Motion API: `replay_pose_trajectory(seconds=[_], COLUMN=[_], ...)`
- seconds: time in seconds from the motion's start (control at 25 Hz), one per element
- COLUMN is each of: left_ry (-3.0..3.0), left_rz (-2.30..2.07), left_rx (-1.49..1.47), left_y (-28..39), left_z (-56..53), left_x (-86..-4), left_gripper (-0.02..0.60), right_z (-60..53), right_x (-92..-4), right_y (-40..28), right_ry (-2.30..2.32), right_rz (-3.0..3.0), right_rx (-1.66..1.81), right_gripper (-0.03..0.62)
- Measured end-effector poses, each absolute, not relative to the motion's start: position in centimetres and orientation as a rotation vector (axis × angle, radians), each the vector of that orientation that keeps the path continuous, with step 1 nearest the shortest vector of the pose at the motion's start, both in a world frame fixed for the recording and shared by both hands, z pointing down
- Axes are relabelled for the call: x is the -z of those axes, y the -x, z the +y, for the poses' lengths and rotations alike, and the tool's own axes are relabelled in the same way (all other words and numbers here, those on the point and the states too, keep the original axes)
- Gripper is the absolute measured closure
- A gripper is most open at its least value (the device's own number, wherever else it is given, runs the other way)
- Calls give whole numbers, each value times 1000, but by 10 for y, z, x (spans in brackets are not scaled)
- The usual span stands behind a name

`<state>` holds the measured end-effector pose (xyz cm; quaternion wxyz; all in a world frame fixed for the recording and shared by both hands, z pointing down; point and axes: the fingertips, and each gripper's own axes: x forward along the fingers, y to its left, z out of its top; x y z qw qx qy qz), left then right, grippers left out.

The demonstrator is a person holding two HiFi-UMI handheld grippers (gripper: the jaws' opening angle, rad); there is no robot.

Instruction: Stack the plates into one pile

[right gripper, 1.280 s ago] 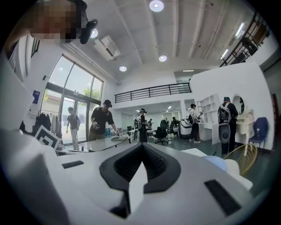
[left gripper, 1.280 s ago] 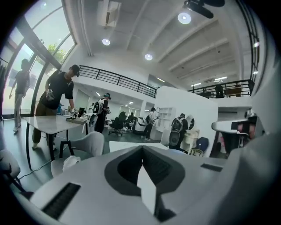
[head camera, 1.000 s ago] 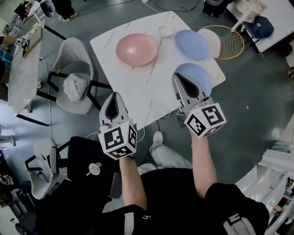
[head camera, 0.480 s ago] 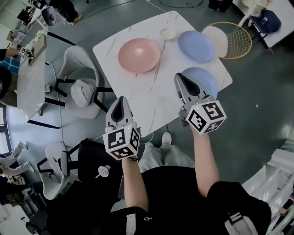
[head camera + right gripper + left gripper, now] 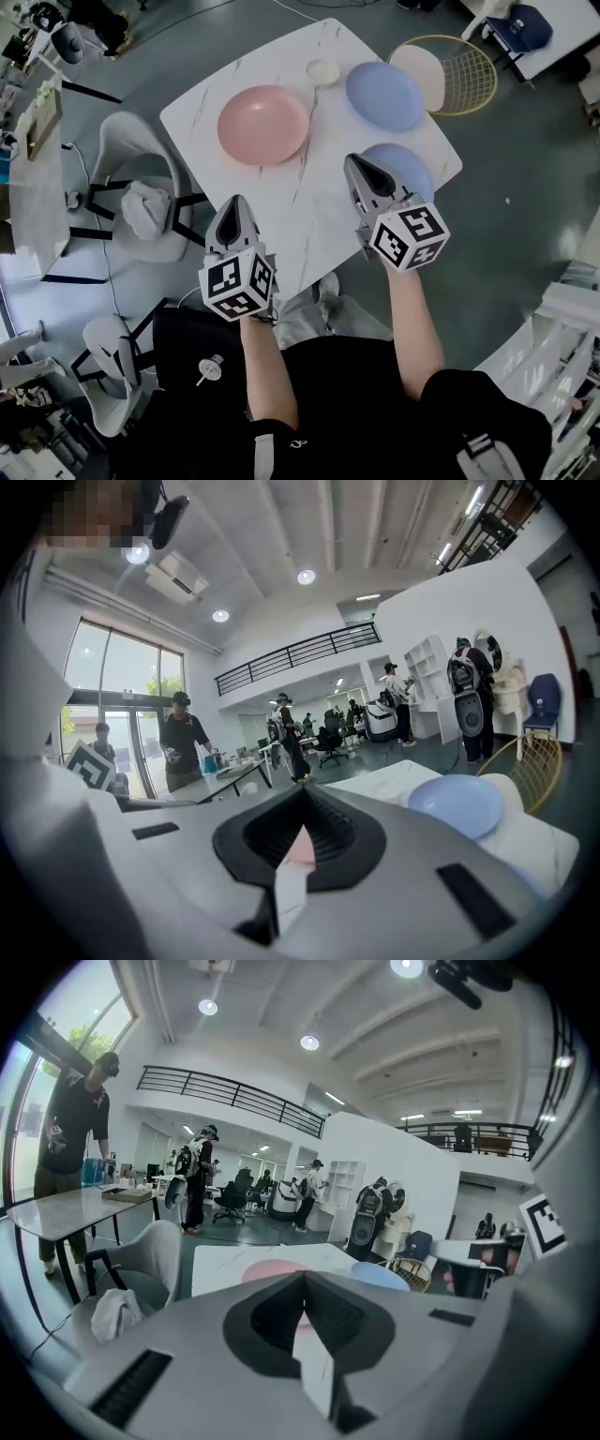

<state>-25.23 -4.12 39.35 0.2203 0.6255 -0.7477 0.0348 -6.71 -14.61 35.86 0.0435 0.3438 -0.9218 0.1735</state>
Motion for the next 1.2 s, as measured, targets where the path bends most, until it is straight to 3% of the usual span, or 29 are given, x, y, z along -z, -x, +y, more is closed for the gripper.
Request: replay_pose_trajectory(seconds=[1.04, 1.16, 1.2], left_ry=[-1656, -1656, -1657], left_rz=[-1815, -1804, -1796], left_rx=[-131, -144, -149], left_y=[332, 338, 340], left_z=[-134, -147, -152], left_x=[-518, -525, -528], left_gripper=[565, 557, 548], right_z=[-208, -218, -221], right_x=[-515, -524, -528], right_y=[139, 143, 144], right_ry=[-1120, -1144, -1153], right_rz=[-2506, -2498, -2489], right_rx=[-792, -844, -860], right_gripper=[585, 505, 505])
